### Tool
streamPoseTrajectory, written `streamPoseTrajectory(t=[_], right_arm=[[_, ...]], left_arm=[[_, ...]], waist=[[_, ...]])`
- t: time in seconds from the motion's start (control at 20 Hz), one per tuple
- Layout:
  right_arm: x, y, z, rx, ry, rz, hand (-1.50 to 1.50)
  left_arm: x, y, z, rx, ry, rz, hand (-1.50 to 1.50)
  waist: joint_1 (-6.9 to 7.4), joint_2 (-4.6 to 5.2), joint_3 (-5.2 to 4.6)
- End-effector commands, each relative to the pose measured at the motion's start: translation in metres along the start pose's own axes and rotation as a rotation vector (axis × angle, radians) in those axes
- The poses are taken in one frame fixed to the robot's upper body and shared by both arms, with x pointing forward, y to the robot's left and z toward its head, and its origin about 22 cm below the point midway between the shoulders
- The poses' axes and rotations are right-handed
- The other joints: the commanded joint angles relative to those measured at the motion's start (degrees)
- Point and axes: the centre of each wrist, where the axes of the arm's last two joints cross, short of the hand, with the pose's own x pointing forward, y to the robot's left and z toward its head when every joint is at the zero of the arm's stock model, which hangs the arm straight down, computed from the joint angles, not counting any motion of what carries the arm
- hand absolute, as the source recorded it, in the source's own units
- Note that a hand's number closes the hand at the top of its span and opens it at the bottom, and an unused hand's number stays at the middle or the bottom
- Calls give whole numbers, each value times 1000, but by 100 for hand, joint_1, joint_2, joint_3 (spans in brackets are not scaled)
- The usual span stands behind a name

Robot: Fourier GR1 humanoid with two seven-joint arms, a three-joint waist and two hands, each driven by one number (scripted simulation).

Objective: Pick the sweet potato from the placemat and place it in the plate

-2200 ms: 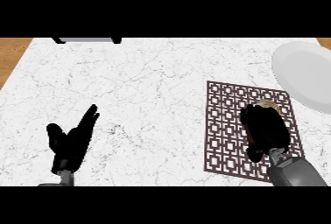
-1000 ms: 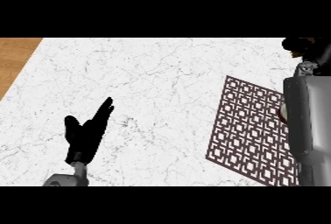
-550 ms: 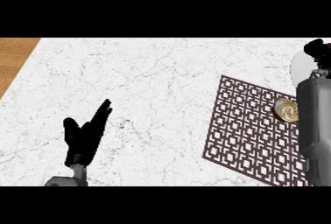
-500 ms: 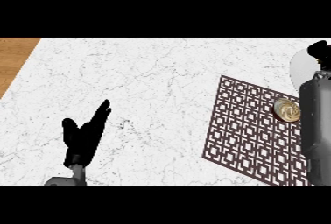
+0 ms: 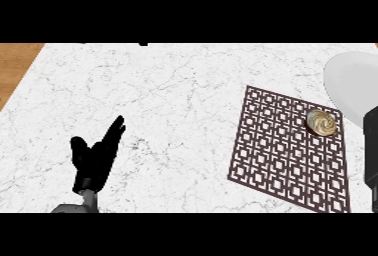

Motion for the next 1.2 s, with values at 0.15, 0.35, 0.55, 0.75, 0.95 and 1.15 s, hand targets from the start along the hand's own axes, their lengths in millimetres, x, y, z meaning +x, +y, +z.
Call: streamPoseTrajectory(t=[0.15, 0.35, 0.55, 0.75, 0.95, 1.15], right_arm=[[-23, 19, -36, -65, 111, -66, 150], [-39, 29, -36, 154, 297, 142, -150], [-54, 36, -31, 271, 304, 136, -150], [-50, 34, -40, 265, 275, 13, -150], [-46, 34, -24, 187, 202, -123, -150], [-38, 29, -27, 64, 203, -250, -150]], left_arm=[[-13, 3, 2, -4, 57, 27, 0], [-12, 7, 1, -6, 48, 19, 0], [4, -4, -6, -14, 38, 22, 0], [-8, 8, -1, 5, 37, 20, 0], [-14, -2, -5, 9, 51, 19, 0], [-17, 3, -1, 4, 52, 40, 0]], waist=[[-61, -24, -29], [-9, 15, -18], [-90, 3, 6], [-106, -15, 12], [-171, -21, 10], [-173, -48, 6]])
